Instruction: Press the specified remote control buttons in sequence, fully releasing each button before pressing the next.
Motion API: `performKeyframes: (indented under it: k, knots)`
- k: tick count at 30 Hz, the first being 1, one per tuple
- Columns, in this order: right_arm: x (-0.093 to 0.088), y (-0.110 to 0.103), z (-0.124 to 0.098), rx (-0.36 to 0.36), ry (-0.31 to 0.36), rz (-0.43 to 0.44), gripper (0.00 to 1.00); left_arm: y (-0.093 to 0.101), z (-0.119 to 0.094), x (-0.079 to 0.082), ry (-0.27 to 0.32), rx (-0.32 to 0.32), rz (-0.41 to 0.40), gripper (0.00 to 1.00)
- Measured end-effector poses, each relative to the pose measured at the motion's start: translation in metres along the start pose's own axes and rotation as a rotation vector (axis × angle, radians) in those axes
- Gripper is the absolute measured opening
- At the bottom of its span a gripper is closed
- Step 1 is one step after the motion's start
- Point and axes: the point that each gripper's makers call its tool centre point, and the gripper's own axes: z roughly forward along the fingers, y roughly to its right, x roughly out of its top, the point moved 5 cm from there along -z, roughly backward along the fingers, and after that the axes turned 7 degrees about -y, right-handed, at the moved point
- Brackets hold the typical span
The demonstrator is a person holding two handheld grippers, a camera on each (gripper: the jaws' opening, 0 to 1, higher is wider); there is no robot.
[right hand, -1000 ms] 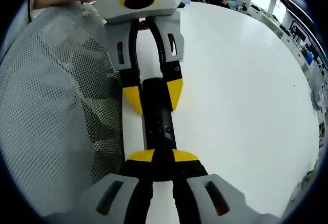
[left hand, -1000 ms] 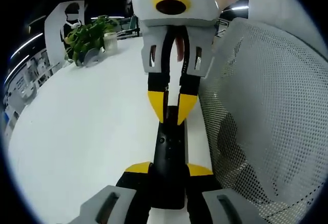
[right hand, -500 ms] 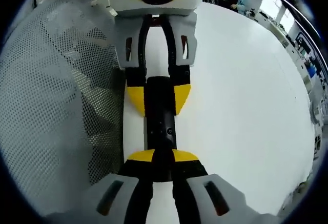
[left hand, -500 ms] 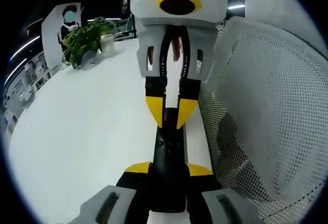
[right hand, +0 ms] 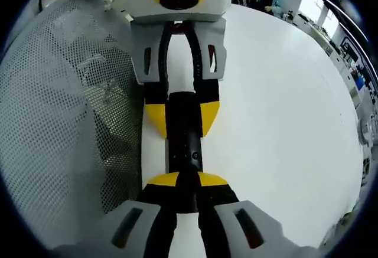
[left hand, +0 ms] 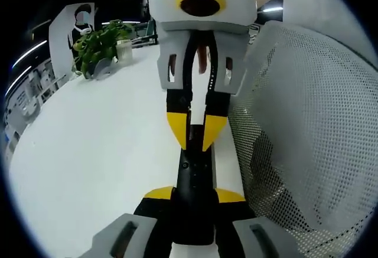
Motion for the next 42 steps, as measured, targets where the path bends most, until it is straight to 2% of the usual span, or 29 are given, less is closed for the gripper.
performKeyframes:
  k: [1,5,7,11,14,20,26,29,33,36,40,42]
  knots:
    - [0.0,0.0,0.0,0.003,-0.006,-0.017,0.09,0.0,0.0,0.0,-0.001,0.0,-0.001,0.24]
    - [0.0,0.001,0.001,0.016,-0.026,0.01,0.09,0.0,0.001,0.001,-0.002,0.0,-0.004,0.24]
    - [-0.002,-0.001,0.0,0.0,-0.012,-0.013,0.09,0.0,0.001,0.0,0.003,-0.002,-0.005,0.24]
    - [-0.004,0.0,-0.001,-0.003,0.021,0.052,0.09,0.0,0.001,0.001,0.0,-0.001,-0.006,0.24]
    - [-0.001,0.0,-0.001,-0.013,0.014,0.056,0.09,0.0,0.001,0.001,-0.002,0.001,-0.004,0.24]
    - [0.003,-0.001,0.0,-0.014,0.0,-0.006,0.07,-0.001,0.002,0.001,0.001,-0.001,-0.006,0.24]
    - [0.003,-0.002,0.002,-0.022,-0.005,-0.007,0.06,-0.001,0.001,0.001,0.003,-0.005,-0.004,0.24]
    - [0.003,0.0,0.002,0.021,-0.016,0.068,0.06,-0.001,0.001,0.001,0.0,-0.008,-0.005,0.24]
    - [0.003,-0.004,0.001,-0.03,-0.01,0.015,0.07,-0.001,0.001,0.001,0.001,-0.008,-0.002,0.24]
    - [0.001,-0.002,0.0,-0.025,0.02,0.062,0.07,-0.001,0.001,0.001,-0.001,-0.006,-0.002,0.24]
    - [0.004,-0.001,0.0,-0.01,0.016,0.12,0.06,-0.001,0.001,0.002,-0.004,-0.006,-0.002,0.24]
    - [0.006,-0.003,0.001,-0.019,0.013,0.099,0.06,-0.001,0.001,0.002,-0.001,-0.008,-0.003,0.24]
